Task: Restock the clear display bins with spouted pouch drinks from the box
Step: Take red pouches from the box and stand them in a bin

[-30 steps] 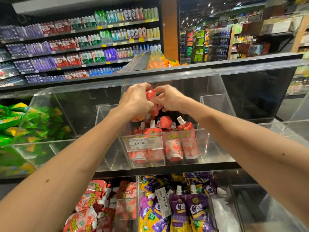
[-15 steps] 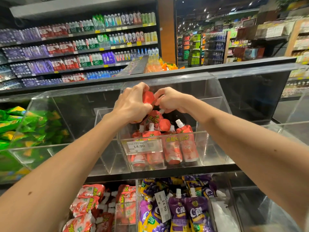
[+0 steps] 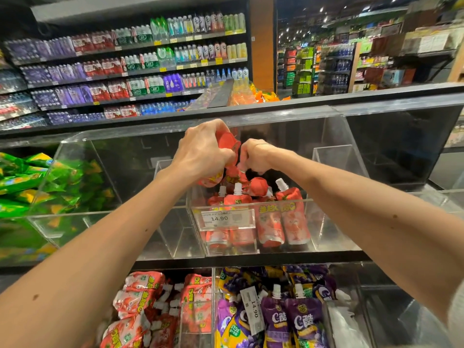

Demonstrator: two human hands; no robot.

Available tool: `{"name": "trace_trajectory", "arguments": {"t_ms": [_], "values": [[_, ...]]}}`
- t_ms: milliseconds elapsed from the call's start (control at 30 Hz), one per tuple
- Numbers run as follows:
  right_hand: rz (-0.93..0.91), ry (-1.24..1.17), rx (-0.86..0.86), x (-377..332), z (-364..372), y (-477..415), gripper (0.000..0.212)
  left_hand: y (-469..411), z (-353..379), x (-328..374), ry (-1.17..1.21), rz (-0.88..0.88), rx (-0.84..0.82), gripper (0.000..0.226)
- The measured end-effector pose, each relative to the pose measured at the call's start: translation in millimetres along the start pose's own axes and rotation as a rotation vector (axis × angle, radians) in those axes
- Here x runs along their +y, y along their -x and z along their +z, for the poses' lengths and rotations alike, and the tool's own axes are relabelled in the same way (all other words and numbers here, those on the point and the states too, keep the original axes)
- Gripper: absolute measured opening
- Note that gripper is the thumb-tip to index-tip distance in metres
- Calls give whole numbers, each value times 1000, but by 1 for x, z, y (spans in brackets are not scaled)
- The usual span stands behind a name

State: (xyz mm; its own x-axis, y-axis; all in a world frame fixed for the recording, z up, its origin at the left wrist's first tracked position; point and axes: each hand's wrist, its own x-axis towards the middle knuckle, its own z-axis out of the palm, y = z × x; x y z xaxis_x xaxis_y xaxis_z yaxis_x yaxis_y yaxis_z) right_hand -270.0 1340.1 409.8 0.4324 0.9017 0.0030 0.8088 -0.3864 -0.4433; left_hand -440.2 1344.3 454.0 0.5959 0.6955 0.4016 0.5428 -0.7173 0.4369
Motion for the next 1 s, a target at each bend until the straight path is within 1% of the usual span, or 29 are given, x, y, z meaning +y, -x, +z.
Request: {"name": "trace_trajectory", "arguments": {"t_ms": [100,133,167,200,267,300,333,367,467,500,533,567,633,667,700,733,767,800,833,900,967,1000], "values": [[-37,-197,68,-10,5,-2,6,2,-6,3,-10,49,55,40],[-16,-310,95,-12,8,-5,9,3,-8,5,-16,71,76,40],[1,-416,90,-14,11,-7,13,4,-12,6,-15,89,94,39],[-16,-467,63,-15,14,-8,18,5,-15,7,-6,100,108,38],[-134,-362,-34,-16,20,-11,26,6,-22,8,7,110,126,38],[-184,-288,-82,-18,22,-10,26,7,-25,8,3,115,129,38],[-207,-246,-116,-19,22,-9,21,8,-27,8,-6,122,131,39],[-208,-244,-160,-20,20,-8,20,9,-28,8,-12,126,132,39],[-138,-303,-287,-18,15,-9,27,10,-28,8,-16,130,129,43],[-138,-260,-298,-17,15,-9,27,10,-27,8,-16,130,127,44],[-160,-218,-298,-16,16,-10,21,10,-27,8,-14,129,126,44],[-197,-154,-294,-17,17,-8,21,9,-26,8,-10,125,124,44],[-244,-25,-318,-20,20,-5,31,8,-25,9,-2,120,119,44],[-253,25,-323,-21,19,-3,28,8,-24,9,-2,120,116,45],[-248,49,-335,-20,18,-1,25,8,-23,10,-5,123,114,45],[-242,36,-347,-17,16,1,32,9,-22,10,-12,129,112,45],[-222,17,-350,-13,12,1,46,9,-21,10,-20,136,107,46],[-195,-1,-338,-9,7,4,56,10,-21,10,-26,143,103,46],[-170,-2,-304,-5,2,7,60,10,-20,10,-29,149,99,46],[-97,19,-269,7,-9,9,62,11,-19,10,-27,158,96,45],[-16,105,-351,21,-15,13,62,10,-17,11,-21,163,90,44],[-9,166,-376,25,-15,16,59,10,-16,12,-23,165,83,44]]}}
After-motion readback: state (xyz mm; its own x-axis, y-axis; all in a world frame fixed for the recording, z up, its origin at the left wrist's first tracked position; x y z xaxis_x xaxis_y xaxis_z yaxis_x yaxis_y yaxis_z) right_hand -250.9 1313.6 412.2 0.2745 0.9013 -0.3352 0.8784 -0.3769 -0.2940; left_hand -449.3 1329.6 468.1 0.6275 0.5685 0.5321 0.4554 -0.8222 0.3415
